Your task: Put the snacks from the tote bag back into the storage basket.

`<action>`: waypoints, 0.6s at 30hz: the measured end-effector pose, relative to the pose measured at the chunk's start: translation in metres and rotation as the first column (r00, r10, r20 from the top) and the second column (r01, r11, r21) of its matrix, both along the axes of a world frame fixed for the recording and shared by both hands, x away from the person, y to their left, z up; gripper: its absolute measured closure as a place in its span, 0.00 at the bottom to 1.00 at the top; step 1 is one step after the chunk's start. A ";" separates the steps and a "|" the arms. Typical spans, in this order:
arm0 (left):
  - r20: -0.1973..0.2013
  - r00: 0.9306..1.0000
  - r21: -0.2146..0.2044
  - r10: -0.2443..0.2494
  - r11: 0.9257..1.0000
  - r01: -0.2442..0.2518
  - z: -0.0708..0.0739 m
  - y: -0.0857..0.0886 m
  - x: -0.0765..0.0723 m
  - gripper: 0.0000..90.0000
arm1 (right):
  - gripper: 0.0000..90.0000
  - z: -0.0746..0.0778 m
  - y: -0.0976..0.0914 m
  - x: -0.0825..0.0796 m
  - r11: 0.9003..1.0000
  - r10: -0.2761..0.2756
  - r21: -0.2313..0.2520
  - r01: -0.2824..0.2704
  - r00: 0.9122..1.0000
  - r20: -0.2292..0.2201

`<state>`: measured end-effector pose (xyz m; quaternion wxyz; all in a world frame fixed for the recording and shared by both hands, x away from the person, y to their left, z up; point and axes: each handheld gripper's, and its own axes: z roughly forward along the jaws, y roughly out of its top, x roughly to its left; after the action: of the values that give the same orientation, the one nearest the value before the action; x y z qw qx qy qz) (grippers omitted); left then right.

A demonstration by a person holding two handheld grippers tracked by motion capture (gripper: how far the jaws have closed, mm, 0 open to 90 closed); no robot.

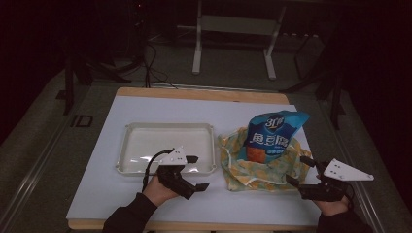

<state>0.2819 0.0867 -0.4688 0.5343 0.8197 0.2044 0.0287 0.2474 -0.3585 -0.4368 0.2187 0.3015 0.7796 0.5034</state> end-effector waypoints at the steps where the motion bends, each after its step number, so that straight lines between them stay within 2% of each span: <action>1: -0.006 1.000 -0.010 -0.002 1.000 0.002 0.001 -0.001 0.002 0.02 | 0.16 0.001 0.000 0.001 1.000 0.001 0.003 -0.001 1.000 0.005; 7: -0.003 1.000 -0.014 -0.011 1.000 0.011 0.007 -0.012 0.017 0.02 | 0.17 0.007 0.000 0.008 1.000 0.003 0.009 -0.003 1.000 0.006; 10: 0.010 1.000 -0.006 -0.008 1.000 0.008 0.009 -0.018 0.022 0.02 | 0.18 0.011 0.000 0.012 1.000 -0.004 0.006 0.004 1.000 0.017; 13: 0.009 1.000 -0.001 -0.024 1.000 0.024 0.014 -0.030 0.032 0.02 | 0.19 0.012 0.001 0.016 1.000 -0.008 0.003 0.008 1.000 0.020; 16: 0.017 0.999 0.003 -0.033 0.999 0.033 0.016 -0.041 0.039 0.02 | 0.22 0.012 0.003 0.022 1.000 -0.015 -0.023 0.016 0.999 0.032; 18: 0.017 0.999 0.003 -0.048 0.999 0.048 0.017 -0.048 0.042 0.02 | 0.23 0.012 0.003 0.024 1.000 -0.012 -0.019 0.013 1.000 0.029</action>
<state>0.3243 0.0386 -0.4514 0.5355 0.8248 0.1801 0.0230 0.2718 -0.3551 -0.4246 0.2358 0.2972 0.7793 0.4988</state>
